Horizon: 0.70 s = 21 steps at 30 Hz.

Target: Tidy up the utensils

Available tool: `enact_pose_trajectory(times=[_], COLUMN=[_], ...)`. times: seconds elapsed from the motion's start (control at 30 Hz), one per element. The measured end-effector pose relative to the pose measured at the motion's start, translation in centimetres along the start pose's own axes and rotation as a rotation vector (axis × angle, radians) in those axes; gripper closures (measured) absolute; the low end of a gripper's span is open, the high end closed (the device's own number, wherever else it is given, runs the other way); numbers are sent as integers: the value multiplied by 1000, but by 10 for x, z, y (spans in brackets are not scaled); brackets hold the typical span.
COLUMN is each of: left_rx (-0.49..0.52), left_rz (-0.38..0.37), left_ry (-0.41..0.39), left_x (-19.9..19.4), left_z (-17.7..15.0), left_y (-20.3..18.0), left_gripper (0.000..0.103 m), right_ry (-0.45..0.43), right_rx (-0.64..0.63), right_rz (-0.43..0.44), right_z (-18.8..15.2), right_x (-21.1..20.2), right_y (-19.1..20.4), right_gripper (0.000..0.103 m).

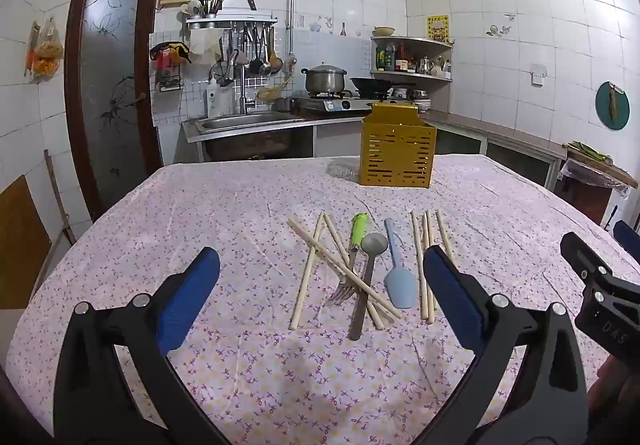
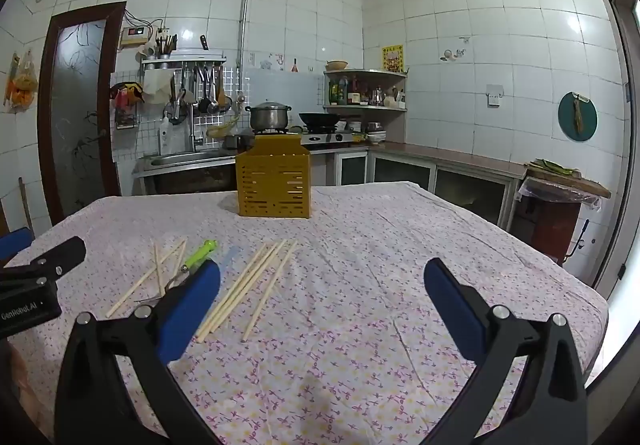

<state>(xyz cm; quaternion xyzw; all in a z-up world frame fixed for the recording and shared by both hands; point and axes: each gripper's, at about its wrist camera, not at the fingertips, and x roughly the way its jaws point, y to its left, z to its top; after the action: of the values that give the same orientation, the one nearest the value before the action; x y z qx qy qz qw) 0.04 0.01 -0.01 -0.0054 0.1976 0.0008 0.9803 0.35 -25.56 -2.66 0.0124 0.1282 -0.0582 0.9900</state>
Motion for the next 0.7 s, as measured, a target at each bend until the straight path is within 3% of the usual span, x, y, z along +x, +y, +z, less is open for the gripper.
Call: enact_pose_trajectory(times=[0.7], left_rx=[19], left_rz=[-15], left_ry=[-16], left_x=[0], left_z=[1], left_y=[-4], left_gripper=[5], right_ry=[-13], right_rx=[-9], right_rz=[-19], right_z=[3], right_x=[-5], right_y=[-4], right_gripper=[4])
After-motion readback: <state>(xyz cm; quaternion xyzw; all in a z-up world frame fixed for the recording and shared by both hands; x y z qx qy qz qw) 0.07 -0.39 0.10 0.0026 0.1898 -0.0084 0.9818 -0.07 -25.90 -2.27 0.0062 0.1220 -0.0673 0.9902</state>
